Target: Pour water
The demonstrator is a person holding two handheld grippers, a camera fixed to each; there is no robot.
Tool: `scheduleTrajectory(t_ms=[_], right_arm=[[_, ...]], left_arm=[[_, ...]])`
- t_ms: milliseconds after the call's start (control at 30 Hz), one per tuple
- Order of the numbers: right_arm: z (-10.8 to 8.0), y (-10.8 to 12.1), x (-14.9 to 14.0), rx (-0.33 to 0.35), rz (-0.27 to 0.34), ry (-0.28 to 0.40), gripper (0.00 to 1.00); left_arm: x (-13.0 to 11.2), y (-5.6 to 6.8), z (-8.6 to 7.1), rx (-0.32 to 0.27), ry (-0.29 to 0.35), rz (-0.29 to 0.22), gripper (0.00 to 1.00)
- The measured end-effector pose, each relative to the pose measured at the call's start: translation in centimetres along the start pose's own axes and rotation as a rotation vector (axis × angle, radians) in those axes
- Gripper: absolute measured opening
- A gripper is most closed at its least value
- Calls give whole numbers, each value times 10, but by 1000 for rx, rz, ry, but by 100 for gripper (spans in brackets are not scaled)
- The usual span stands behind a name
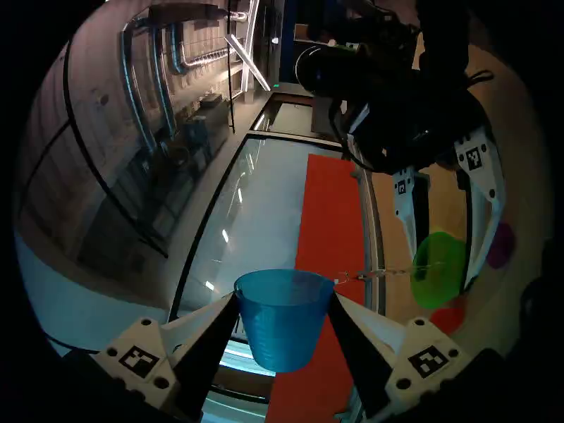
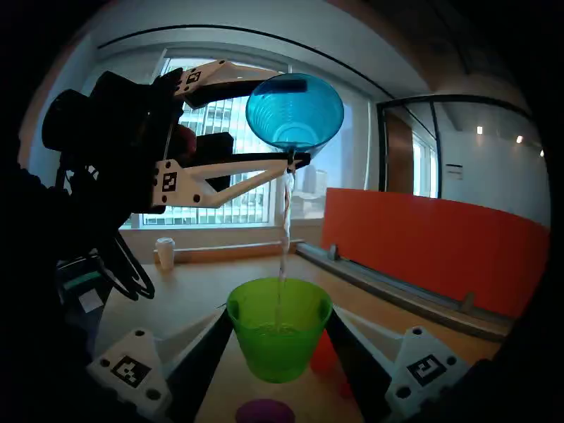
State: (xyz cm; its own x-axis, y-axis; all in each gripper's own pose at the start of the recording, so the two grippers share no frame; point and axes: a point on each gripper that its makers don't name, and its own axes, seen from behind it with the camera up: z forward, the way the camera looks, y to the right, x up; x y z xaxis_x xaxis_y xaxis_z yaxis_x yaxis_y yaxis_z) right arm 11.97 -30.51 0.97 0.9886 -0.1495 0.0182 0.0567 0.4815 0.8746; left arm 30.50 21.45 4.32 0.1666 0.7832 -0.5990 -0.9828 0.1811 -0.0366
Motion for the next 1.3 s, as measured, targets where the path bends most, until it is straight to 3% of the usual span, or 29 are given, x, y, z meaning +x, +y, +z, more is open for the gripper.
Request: scheduleTrajectory(t_ms=[700,1300], right_arm=[[0,0,2,-2,0,4,90],[-2,3,0,-10,7,8,91]], left_arm=[[3,0,3,-1,5,65,87],[8,-7,4,15,3,153,87]])
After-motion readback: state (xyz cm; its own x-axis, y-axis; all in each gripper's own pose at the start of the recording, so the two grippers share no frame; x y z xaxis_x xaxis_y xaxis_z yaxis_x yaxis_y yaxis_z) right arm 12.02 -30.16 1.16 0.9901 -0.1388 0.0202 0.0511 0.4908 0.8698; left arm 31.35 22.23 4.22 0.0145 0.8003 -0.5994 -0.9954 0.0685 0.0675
